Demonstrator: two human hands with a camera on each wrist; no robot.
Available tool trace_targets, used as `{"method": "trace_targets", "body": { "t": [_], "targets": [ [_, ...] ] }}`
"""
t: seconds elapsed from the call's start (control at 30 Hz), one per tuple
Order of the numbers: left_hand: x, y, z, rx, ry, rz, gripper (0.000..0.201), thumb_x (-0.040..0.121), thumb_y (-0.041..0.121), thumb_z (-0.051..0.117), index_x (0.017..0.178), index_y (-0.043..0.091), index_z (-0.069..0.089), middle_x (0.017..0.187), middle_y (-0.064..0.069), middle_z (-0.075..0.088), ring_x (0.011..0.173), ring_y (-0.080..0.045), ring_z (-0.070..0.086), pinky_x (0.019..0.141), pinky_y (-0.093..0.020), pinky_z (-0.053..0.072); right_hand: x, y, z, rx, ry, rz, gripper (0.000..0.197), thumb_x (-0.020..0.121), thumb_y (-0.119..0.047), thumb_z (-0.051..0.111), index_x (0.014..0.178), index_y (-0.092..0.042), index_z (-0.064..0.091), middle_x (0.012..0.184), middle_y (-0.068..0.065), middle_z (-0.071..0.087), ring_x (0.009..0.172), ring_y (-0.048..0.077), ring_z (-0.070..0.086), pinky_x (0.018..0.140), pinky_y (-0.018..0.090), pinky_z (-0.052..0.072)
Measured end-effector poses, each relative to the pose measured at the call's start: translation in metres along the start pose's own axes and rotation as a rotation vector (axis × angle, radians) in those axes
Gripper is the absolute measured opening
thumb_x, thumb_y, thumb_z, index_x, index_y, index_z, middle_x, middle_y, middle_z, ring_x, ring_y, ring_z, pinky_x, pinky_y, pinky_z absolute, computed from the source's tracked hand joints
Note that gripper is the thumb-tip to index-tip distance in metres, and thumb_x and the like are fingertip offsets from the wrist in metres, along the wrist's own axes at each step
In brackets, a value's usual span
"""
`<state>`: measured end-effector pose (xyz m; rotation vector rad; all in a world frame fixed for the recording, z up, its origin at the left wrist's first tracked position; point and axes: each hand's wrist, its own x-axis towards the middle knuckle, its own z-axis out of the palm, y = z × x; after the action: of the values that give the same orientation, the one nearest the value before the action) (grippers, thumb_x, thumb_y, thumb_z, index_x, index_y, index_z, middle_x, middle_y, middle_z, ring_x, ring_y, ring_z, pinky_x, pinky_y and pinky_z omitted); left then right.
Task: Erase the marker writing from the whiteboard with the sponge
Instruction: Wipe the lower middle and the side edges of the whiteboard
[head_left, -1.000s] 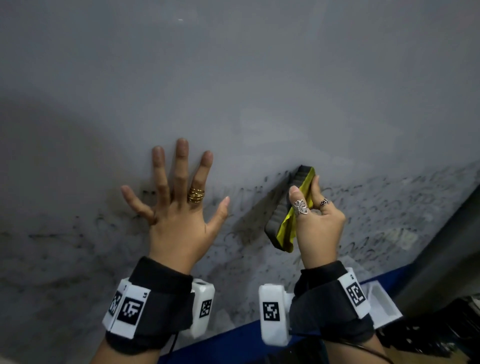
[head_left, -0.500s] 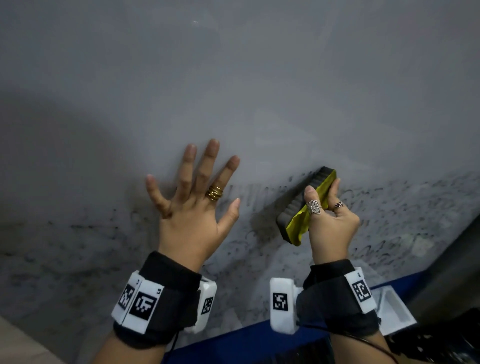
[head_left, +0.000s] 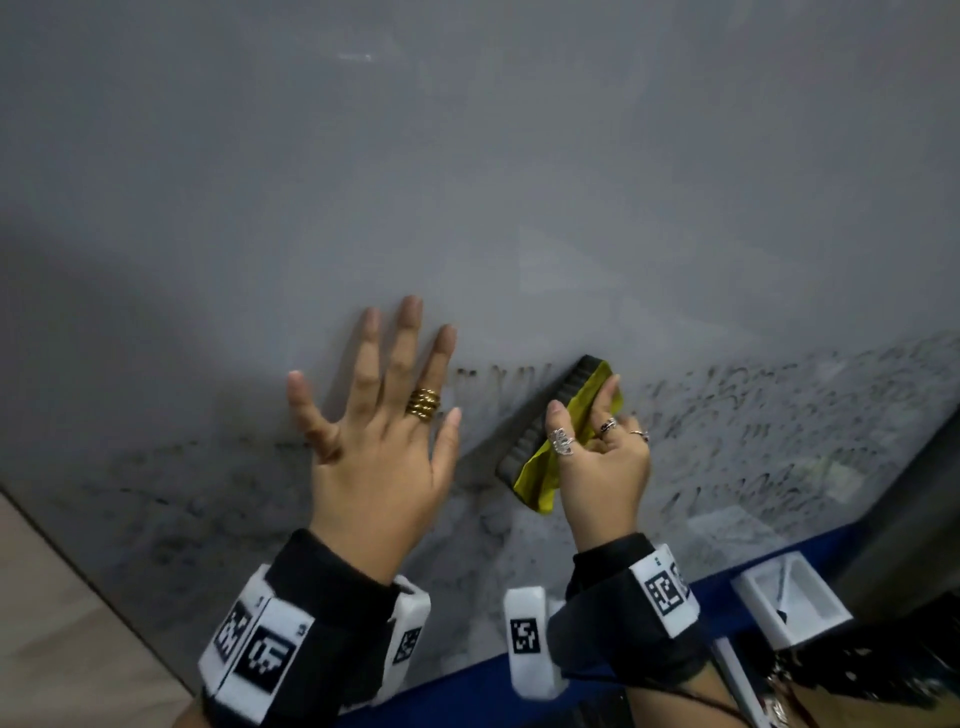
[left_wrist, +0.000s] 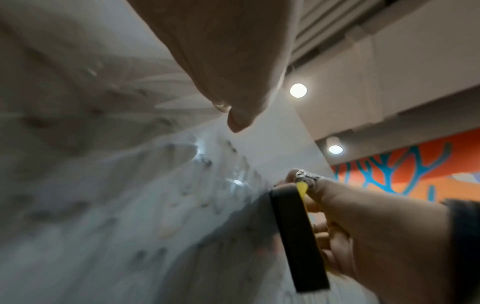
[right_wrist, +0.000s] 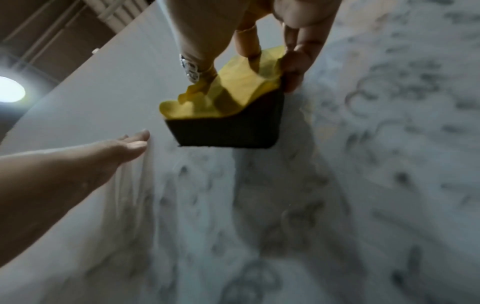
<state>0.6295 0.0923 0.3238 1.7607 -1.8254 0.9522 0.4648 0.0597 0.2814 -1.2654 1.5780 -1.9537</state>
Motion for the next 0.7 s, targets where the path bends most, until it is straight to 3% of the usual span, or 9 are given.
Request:
{"method": "trace_targets", "body": {
  "t": [0.1, 0.2, 0.3, 0.43, 0.47, 0.53, 0.6, 0.7],
  "targets": [
    [-0.008, -0.019, 0.0, -0.075, 0.008, -0.047, 0.063, 0.096, 0.046, 0.029, 0.152, 0.03, 0.006, 0.16, 0.001, -0.002, 0.147, -0.022, 0.003, 0.1, -0.055, -0.026, -0.032, -0.011, 0.015, -0.066, -0.12, -0.068, 0.071, 0.075, -0.039, 0.074, 0.136, -0.019, 0.045, 0.093, 0.007, 0.049, 0.091, 0.019, 0.053, 0.085, 0.029, 0.047],
    [-0.009, -0.028, 0.002, -0.109, 0.005, -0.011, 0.063, 0.094, 0.045, 0.031, 0.152, 0.03, 0.011, 0.16, 0.001, -0.001, 0.147, -0.021, 0.003, 0.1, -0.056, -0.025, -0.053, -0.021, 0.025, -0.174, -0.187, -0.163, 0.077, 0.067, -0.059, 0.06, 0.134, -0.024, 0.047, 0.094, 0.01, 0.051, 0.095, 0.025, 0.055, 0.086, 0.037, 0.049],
    [-0.01, -0.03, 0.004, -0.15, 0.015, -0.007, 0.063, 0.092, 0.044, 0.033, 0.151, 0.03, 0.017, 0.16, 0.002, 0.003, 0.147, -0.021, 0.005, 0.101, -0.057, -0.023, -0.031, -0.017, 0.019, -0.133, -0.082, -0.085, 0.07, 0.072, -0.046, 0.069, 0.133, -0.018, 0.049, 0.087, 0.006, 0.05, 0.093, 0.022, 0.054, 0.088, 0.028, 0.042],
    [-0.008, -0.032, 0.007, -0.163, 0.005, 0.016, 0.067, 0.09, 0.044, 0.034, 0.152, 0.028, 0.013, 0.16, 0.002, -0.002, 0.147, -0.022, 0.002, 0.1, -0.057, -0.025, 0.018, -0.014, -0.002, 0.233, 0.058, 0.157, 0.052, 0.082, -0.017, 0.069, 0.129, -0.003, 0.053, 0.086, -0.019, 0.055, 0.081, -0.007, 0.053, 0.073, 0.01, 0.043],
    [-0.008, -0.032, 0.009, -0.163, 0.008, 0.02, 0.069, 0.089, 0.043, 0.036, 0.152, 0.028, 0.012, 0.16, 0.002, -0.002, 0.147, -0.022, 0.002, 0.101, -0.057, -0.025, 0.02, -0.015, -0.002, 0.267, 0.06, 0.175, 0.05, 0.083, -0.014, 0.068, 0.129, -0.001, 0.052, 0.089, -0.02, 0.054, 0.08, -0.009, 0.051, 0.07, 0.005, 0.042],
    [-0.009, -0.034, 0.009, -0.166, 0.016, 0.03, 0.07, 0.087, 0.038, 0.039, 0.152, 0.028, 0.016, 0.16, 0.001, 0.002, 0.147, -0.022, 0.005, 0.102, -0.057, -0.023, 0.006, -0.02, 0.009, 0.243, 0.042, 0.13, 0.053, 0.083, -0.013, 0.069, 0.131, -0.001, 0.05, 0.093, -0.011, 0.055, 0.089, 0.0, 0.049, 0.07, 0.006, 0.039],
    [-0.009, -0.037, 0.007, -0.169, 0.021, 0.044, 0.069, 0.084, 0.036, 0.04, 0.151, 0.028, 0.022, 0.16, 0.001, 0.007, 0.146, -0.022, 0.009, 0.103, -0.057, -0.021, -0.022, -0.026, 0.028, 0.136, -0.028, 0.022, 0.058, 0.08, -0.017, 0.072, 0.132, -0.005, 0.049, 0.09, -0.001, 0.057, 0.09, 0.007, 0.05, 0.078, 0.011, 0.037],
    [-0.01, -0.049, 0.004, -0.145, 0.01, 0.1, 0.067, 0.083, 0.035, 0.038, 0.149, 0.027, 0.029, 0.16, 0.001, 0.01, 0.146, -0.019, 0.012, 0.104, -0.058, -0.017, -0.065, -0.034, 0.05, -0.056, -0.167, -0.114, 0.063, 0.078, -0.028, 0.074, 0.134, -0.014, 0.049, 0.09, 0.006, 0.047, 0.09, 0.013, 0.051, 0.083, 0.016, 0.038]
  ]
}}
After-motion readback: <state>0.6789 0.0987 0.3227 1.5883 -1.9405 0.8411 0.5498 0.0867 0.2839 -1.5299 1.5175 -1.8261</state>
